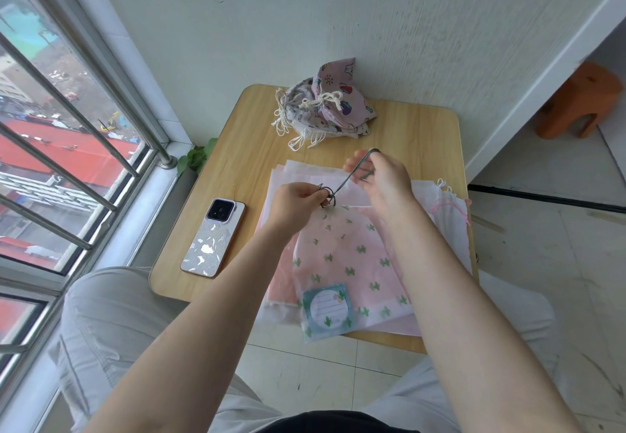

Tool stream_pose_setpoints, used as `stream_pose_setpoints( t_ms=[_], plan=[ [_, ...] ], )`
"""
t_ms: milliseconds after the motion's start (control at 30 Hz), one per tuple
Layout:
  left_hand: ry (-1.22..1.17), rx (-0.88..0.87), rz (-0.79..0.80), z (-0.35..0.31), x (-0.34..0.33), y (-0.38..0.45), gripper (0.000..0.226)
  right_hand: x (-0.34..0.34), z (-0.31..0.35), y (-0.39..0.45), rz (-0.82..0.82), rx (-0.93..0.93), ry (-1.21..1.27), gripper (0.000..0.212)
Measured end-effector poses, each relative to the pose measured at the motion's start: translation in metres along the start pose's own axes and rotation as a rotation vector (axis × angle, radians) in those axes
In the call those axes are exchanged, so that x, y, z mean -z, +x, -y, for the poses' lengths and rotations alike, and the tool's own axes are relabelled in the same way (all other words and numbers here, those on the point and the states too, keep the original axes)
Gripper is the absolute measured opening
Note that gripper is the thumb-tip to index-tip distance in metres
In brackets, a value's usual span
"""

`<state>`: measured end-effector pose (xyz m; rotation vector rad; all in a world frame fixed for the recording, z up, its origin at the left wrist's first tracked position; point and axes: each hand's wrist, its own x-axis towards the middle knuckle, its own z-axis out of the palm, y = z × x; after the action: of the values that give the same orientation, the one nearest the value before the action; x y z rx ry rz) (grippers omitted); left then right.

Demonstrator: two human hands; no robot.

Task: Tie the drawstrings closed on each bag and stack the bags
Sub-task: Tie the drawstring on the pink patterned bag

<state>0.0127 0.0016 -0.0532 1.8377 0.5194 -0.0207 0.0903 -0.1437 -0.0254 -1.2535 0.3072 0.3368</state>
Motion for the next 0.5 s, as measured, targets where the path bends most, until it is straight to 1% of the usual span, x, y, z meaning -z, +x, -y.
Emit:
stream_pose_setpoints(
  t_ms=[67, 100, 133, 267, 333, 433, 500],
  plan=[
    [0.025, 0.010, -0.008, 0.000, -0.002, 0.000, 0.018, -0.003, 0.003, -0.004, 0.076, -0.099, 0.194, 0.026],
    [0.043, 0.015, -0.020, 0.000, -0.002, 0.000, 0.018, -0.003, 0.003, -0.005, 0.103, -0.128, 0.215, 0.028],
    [0.060, 0.021, -0.037, 0.000, -0.002, 0.001, 0.017, -0.002, 0.002, -0.005, 0.115, -0.135, 0.170, 0.028],
    [0.094, 0.074, -0.135, 0.005, 0.004, 0.006, 0.016, 0.002, 0.001, -0.002, 0.061, -0.051, -0.279, 0.024],
    [0.095, 0.083, -0.154, 0.006, 0.007, 0.007, 0.019, 0.003, 0.004, -0.005, 0.046, -0.022, -0.481, 0.022],
    [0.106, 0.074, -0.132, 0.004, 0.007, 0.006, 0.020, 0.001, 0.004, -0.014, 0.127, -0.003, -0.784, 0.018],
    [0.076, 0.064, -0.091, 0.000, 0.008, 0.005, 0.019, 0.001, -0.001, -0.017, 0.206, 0.009, -0.924, 0.015]
  ],
)
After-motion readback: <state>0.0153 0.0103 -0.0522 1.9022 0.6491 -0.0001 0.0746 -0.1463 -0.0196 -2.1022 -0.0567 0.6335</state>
